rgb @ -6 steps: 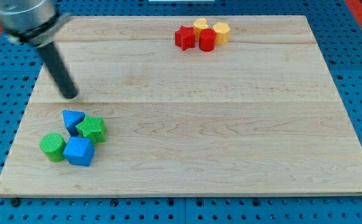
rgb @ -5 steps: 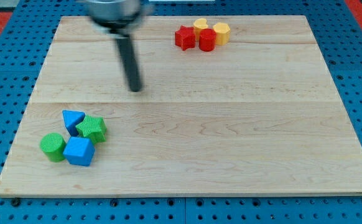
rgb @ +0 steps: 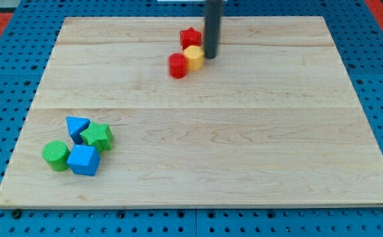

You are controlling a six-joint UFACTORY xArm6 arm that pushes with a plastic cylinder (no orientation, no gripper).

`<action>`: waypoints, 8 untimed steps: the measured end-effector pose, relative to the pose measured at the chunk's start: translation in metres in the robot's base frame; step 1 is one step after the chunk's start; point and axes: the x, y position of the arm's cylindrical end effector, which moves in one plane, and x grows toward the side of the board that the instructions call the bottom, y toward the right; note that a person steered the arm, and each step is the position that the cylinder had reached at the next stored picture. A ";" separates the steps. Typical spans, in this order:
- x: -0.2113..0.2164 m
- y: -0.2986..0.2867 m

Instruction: Move the yellow hexagon and the red circle into the group of blocks

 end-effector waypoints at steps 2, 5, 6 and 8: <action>0.047 -0.063; 0.137 -0.134; 0.150 -0.138; 0.089 -0.092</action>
